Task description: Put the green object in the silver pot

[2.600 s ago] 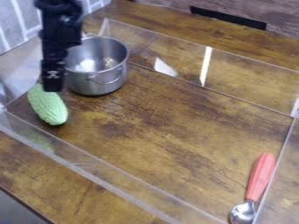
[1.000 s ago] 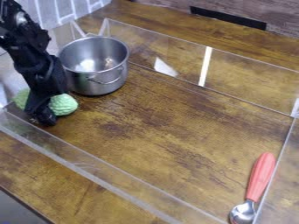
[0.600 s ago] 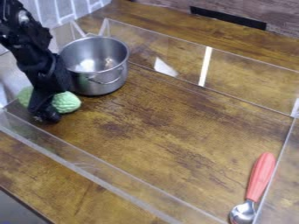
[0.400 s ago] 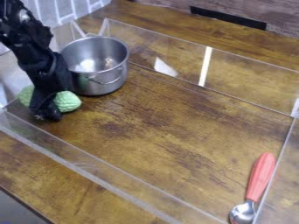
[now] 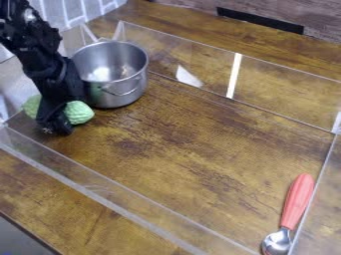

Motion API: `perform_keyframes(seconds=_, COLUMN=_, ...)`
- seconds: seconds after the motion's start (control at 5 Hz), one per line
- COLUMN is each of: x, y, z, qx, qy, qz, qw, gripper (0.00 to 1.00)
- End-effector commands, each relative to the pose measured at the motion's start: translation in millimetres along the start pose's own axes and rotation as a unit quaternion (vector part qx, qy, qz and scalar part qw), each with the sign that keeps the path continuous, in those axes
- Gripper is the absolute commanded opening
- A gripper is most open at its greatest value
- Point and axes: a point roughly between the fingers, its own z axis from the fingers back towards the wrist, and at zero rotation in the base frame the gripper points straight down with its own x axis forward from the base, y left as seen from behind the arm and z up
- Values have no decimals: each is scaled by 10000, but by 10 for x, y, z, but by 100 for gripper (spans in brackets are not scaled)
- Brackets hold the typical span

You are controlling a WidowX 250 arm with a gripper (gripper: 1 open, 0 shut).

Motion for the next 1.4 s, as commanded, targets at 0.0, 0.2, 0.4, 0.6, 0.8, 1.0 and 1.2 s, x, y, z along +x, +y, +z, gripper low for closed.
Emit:
perform_keyframes(seconds=0.0, x=-26, y=44, z=0, qx=15, qy=-11, qz=99, qw=9999, gripper=0)
perform_keyframes(seconds=0.2, x=-15, y=59, z=-27, qx=17, qy=-45, qz=117, qw=9999, gripper=0)
perform_keyframes(seconds=0.4, x=-2, y=72, z=-53, qx=20, qy=-86, qz=139, qw=9999, gripper=0)
perform_keyframes(seconds=0.6, x=13, y=82, z=-77, qx=15, qy=-137, qz=166, qw=9998, gripper=0)
perform_keyframes(seconds=0.8, x=29, y=90, z=-94, qx=1, qy=-190, qz=195, qw=9996, gripper=0)
perform_keyframes(seconds=1.0, x=46, y=98, z=-115, qx=-15, qy=-241, qz=223, qw=9995, gripper=0)
perform_keyframes(seconds=1.2, x=66, y=109, z=-134, qx=-32, qy=-294, qz=247, qw=9993, gripper=0)
